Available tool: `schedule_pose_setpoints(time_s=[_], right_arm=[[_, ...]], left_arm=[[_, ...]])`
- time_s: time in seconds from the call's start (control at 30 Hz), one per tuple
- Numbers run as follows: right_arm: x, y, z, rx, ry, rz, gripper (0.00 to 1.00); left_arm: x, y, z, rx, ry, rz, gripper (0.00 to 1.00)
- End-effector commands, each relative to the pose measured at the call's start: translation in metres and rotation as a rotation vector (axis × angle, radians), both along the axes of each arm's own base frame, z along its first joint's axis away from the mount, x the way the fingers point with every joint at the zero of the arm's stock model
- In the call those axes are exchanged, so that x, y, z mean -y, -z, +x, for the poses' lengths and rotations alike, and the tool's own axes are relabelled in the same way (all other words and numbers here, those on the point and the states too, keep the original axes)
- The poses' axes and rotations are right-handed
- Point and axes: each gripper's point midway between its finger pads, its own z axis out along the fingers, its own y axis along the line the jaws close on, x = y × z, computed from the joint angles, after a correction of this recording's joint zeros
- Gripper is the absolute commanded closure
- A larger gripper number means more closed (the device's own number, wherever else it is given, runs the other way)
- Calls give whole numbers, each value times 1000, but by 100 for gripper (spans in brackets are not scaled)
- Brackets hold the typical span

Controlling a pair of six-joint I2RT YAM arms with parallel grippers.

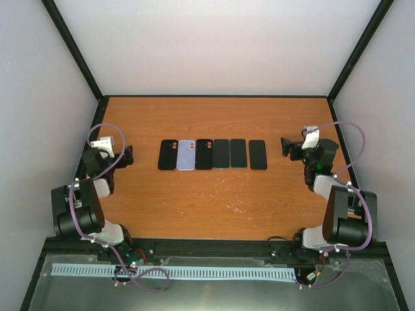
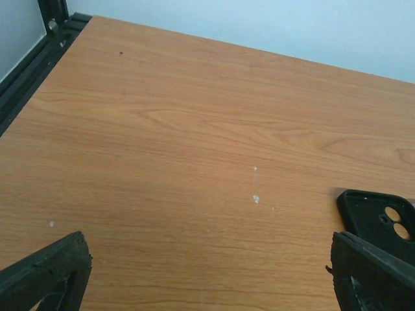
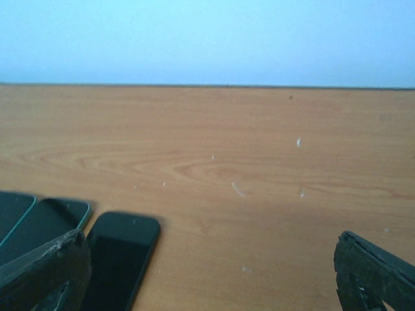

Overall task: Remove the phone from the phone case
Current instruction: Reset both arms

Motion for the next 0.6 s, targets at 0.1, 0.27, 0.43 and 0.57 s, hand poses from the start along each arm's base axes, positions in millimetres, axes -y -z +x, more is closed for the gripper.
schedule_pose_setpoints(time_s=[0.1, 0.27, 0.43, 0.57], right_arm=[[-15, -11, 1, 137, 40, -43, 0], [-19, 3, -18, 206, 45, -62, 0], [-24, 2, -29, 304, 38, -85, 0], [-23, 15, -19, 225, 46, -86, 0]], left_arm=[[1, -71, -17, 371, -138, 84, 0], [18, -85, -30, 493, -134, 201, 0], [19, -56, -15, 442, -112, 207, 0], [29, -53, -5, 407, -48, 222, 0]])
